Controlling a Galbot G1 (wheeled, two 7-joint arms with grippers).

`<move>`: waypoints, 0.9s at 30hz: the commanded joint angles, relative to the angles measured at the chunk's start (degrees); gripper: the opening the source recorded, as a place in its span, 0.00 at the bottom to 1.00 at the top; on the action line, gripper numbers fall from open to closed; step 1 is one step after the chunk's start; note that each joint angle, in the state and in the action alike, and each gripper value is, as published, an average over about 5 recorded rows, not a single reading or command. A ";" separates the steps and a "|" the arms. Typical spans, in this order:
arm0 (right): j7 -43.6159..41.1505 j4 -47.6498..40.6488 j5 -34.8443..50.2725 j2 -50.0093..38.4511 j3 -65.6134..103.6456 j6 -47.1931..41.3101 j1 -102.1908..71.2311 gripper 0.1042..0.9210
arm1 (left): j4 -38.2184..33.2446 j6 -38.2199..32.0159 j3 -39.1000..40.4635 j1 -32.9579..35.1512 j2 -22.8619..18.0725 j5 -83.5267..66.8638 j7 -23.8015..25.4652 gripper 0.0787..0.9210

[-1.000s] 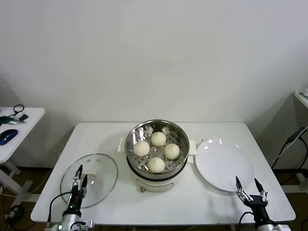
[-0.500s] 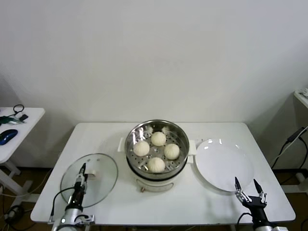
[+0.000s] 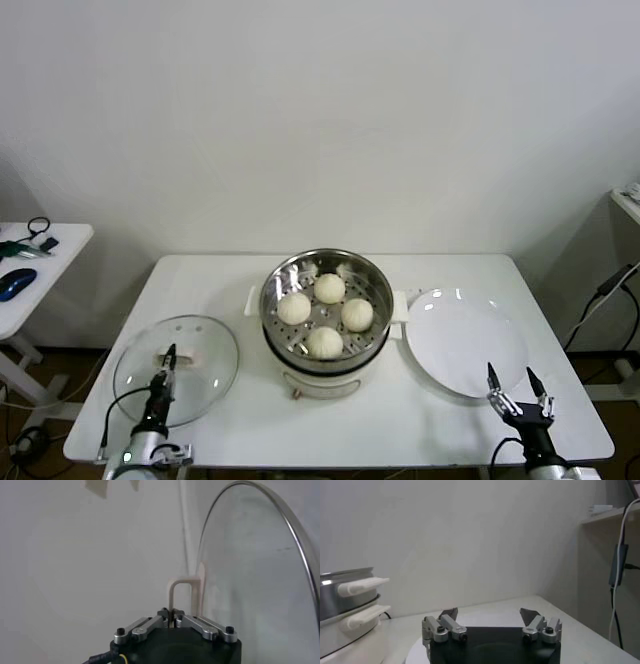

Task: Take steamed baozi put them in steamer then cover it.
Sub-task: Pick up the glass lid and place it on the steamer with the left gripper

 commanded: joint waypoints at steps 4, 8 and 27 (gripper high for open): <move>1.28 2.20 -0.97 -0.14 0.71 -1.85 -0.32 0.88 | -19.19 6.78 -0.08 4.80 7.95 -16.92 10.00 0.06; 3.32 2.70 -4.03 -0.04 1.18 -4.24 0.15 0.88 | -29.70 14.81 -0.71 6.79 13.49 -25.15 18.51 0.06; 3.90 0.50 -7.89 1.02 -0.25 -4.13 1.61 0.88 | -40.83 33.52 23.31 -6.94 12.70 -11.21 30.75 0.06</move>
